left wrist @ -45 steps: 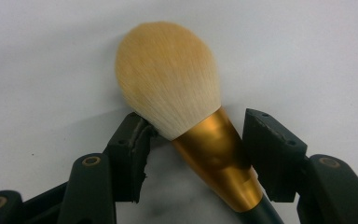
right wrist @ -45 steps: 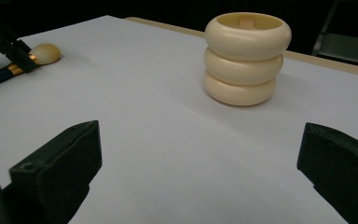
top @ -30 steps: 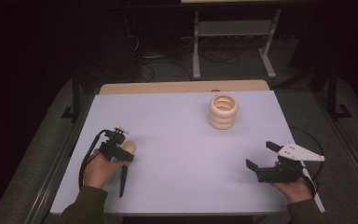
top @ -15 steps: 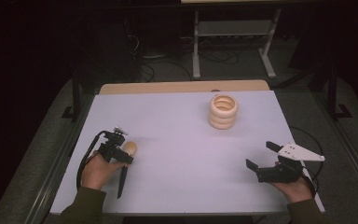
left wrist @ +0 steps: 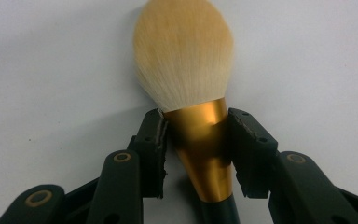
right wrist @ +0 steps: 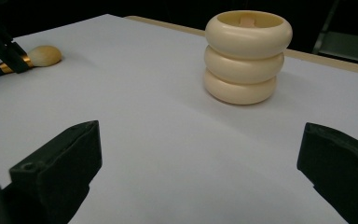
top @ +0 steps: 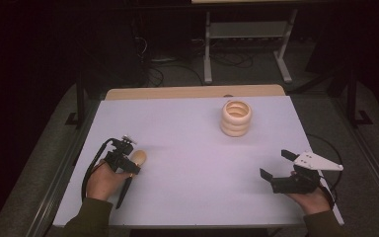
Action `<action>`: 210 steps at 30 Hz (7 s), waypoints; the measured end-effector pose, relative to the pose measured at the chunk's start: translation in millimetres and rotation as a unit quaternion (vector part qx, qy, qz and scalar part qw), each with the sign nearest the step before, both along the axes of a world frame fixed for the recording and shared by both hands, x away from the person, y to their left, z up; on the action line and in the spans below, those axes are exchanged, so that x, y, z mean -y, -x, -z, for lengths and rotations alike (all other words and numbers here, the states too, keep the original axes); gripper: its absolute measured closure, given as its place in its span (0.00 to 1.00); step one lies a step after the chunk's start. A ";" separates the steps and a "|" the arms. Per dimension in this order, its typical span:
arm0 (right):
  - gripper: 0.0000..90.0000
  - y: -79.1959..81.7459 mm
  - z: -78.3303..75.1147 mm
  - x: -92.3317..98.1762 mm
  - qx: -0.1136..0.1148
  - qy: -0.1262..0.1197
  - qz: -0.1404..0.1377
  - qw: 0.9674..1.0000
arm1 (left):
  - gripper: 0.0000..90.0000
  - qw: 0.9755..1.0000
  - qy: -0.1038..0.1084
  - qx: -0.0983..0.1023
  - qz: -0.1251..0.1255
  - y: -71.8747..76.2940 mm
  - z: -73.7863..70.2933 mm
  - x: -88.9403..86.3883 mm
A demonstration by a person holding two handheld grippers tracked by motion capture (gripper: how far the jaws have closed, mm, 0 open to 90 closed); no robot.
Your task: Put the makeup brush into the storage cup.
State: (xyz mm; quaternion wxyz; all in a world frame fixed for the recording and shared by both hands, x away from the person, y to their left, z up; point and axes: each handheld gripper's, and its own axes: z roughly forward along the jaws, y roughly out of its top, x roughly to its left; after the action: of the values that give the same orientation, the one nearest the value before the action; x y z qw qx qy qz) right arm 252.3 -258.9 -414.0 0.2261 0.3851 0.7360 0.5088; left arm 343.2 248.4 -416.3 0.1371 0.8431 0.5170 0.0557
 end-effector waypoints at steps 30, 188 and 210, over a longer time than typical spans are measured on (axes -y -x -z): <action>0.00 -0.3 0.5 -0.3 -0.003 0.001 0.000 1.000 | 0.70 0.996 0.065 0.056 0.008 8.5 -12.6 -15.6; 0.74 -75.5 -30.7 -189.9 -0.048 -0.133 -0.225 0.964 | 0.70 0.837 0.391 0.327 0.201 23.5 -65.7 95.8; 0.80 -74.5 -30.4 -189.6 -0.049 -0.123 -0.216 0.967 | 0.70 0.838 0.389 0.323 0.202 22.5 -64.1 96.2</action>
State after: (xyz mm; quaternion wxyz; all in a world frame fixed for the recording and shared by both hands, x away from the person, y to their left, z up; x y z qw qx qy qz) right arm 326.8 -69.2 -383.6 0.0254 0.2665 0.7436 0.6127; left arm 320.7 152.2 -352.2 0.6216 0.7401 0.2402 0.0902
